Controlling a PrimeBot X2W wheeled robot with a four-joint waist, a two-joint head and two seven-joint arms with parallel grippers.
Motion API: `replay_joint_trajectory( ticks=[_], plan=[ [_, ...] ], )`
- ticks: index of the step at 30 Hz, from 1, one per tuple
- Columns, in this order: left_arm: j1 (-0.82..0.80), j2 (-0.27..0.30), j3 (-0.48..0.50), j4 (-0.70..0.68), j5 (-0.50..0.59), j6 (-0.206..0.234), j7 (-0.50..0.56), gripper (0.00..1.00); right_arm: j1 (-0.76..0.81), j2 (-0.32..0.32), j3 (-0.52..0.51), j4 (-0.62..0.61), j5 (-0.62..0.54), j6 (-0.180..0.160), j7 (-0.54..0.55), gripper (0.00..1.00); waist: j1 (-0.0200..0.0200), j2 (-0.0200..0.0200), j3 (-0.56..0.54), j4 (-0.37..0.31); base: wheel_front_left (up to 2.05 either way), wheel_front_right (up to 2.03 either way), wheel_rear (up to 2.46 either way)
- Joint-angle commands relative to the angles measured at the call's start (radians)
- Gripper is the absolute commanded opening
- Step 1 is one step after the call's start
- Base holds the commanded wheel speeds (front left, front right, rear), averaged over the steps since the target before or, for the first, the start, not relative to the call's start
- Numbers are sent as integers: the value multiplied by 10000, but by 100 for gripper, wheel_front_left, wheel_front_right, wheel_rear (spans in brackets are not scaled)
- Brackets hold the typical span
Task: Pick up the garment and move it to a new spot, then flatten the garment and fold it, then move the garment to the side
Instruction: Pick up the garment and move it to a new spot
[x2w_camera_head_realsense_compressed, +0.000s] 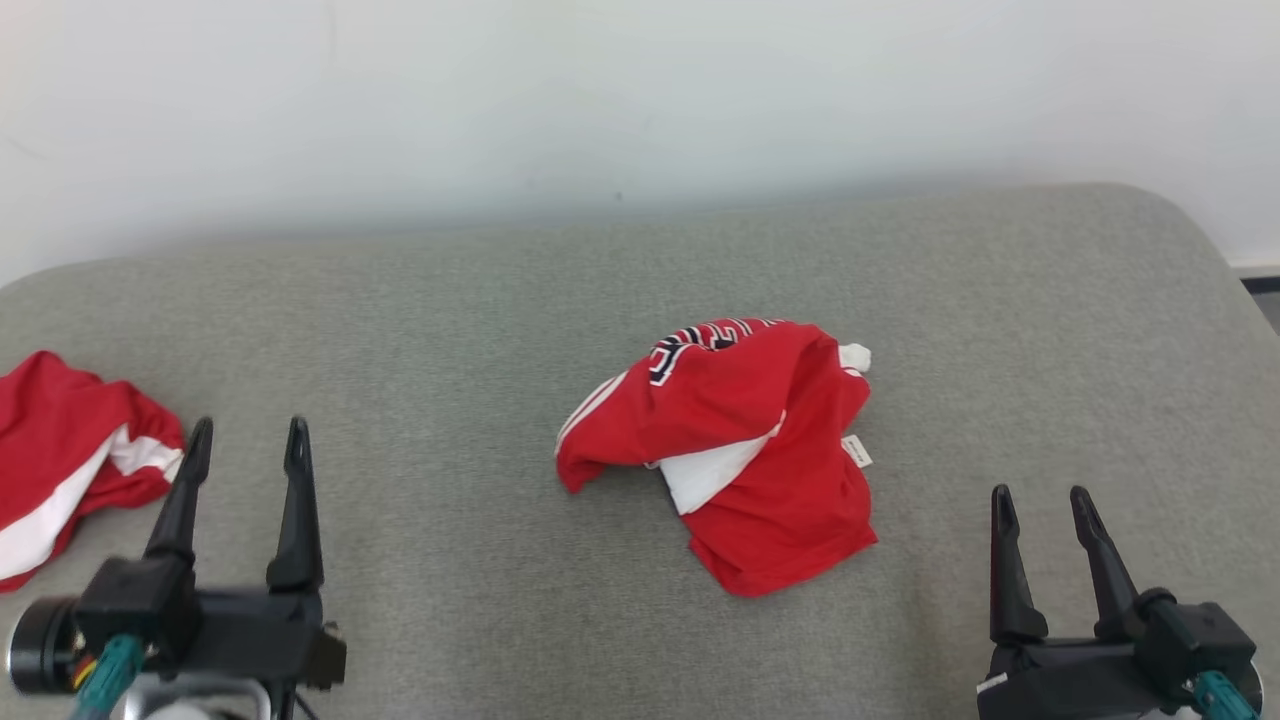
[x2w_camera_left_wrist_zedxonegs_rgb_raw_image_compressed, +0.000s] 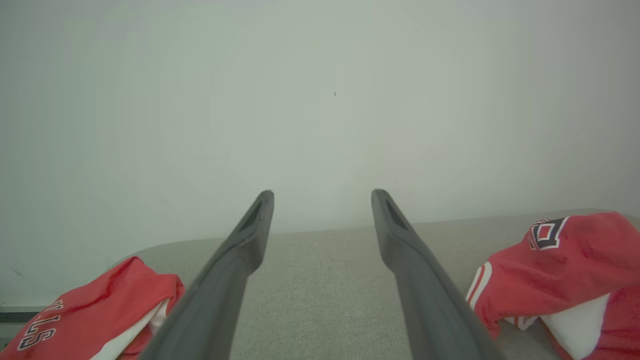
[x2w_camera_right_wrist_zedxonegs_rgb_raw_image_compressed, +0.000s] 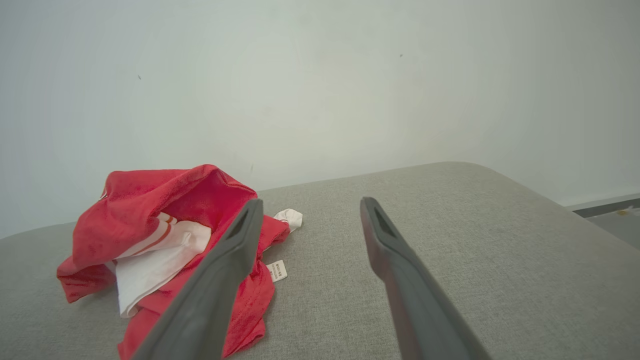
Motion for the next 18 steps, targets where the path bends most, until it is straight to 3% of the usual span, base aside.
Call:
replay_joint_trajectory(
  ticks=[1, 7, 13, 18],
  plan=[
    [403, 46, 85, -171, 47, 107, -76, 100, 203, 9, -16, -20, -90, -21, -6, 100, 1, 1, -229, 318, 0, 0, 0],
    [1618, -67, 574, -736, 28, 422, -105, 100, 289, 6, -8, 53, -125, -21, -6, 100, 1, 1, -340, 522, 0, 0, 0],
    [2483, -314, 886, -970, 228, 406, -101, 100, 362, 8, 78, 134, -122, -22, -6, 100, 1, 1, -459, 599, 0, 0, 0],
    [2866, -183, 731, -952, 688, 515, -103, 100, 448, 6, 91, 196, -191, -22, 22, 100, 1, 1, -584, 598, 0, 0, 0]
  ],
)
